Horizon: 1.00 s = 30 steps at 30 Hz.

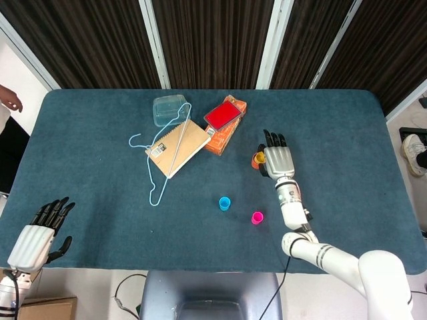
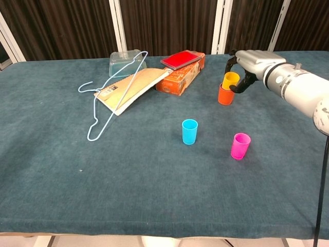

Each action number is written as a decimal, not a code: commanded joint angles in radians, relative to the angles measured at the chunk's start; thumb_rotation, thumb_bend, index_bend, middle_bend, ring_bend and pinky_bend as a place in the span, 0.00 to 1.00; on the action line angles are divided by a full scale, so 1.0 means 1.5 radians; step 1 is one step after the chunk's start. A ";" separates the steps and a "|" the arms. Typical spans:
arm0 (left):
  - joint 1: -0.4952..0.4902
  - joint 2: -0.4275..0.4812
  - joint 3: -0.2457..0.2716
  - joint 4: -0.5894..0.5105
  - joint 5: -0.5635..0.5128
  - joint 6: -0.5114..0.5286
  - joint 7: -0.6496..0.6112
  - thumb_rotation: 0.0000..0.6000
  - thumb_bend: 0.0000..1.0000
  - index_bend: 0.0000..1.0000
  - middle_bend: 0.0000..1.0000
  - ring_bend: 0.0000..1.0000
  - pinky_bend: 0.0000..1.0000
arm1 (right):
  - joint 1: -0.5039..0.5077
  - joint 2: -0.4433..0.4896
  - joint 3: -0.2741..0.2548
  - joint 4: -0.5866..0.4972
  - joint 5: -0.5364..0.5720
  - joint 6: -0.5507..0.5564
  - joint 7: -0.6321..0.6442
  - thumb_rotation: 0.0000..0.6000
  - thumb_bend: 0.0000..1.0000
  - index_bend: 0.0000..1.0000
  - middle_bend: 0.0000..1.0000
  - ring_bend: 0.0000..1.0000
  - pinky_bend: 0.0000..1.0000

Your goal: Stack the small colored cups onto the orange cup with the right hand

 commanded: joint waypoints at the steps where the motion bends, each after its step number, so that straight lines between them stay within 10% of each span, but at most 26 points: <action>1: 0.000 0.000 0.000 0.000 0.001 0.001 -0.001 1.00 0.43 0.00 0.00 0.00 0.11 | -0.014 0.030 -0.010 -0.048 -0.013 -0.012 0.019 1.00 0.51 0.26 0.04 0.00 0.05; 6: 0.000 0.000 0.000 0.000 0.001 0.001 -0.002 1.00 0.43 0.00 0.00 0.00 0.11 | -0.031 0.058 -0.021 -0.103 -0.042 -0.003 0.048 1.00 0.51 0.14 0.01 0.00 0.03; 13: 0.000 0.000 0.002 -0.002 0.006 0.003 -0.001 1.00 0.43 0.00 0.00 0.00 0.11 | -0.094 0.194 -0.123 -0.391 -0.194 -0.015 0.138 1.00 0.49 0.21 0.00 0.00 0.03; 30: 0.007 0.009 0.002 0.001 0.009 0.020 -0.021 1.00 0.43 0.00 0.00 0.00 0.11 | -0.063 0.091 -0.140 -0.310 -0.156 -0.024 0.056 1.00 0.49 0.37 0.00 0.00 0.03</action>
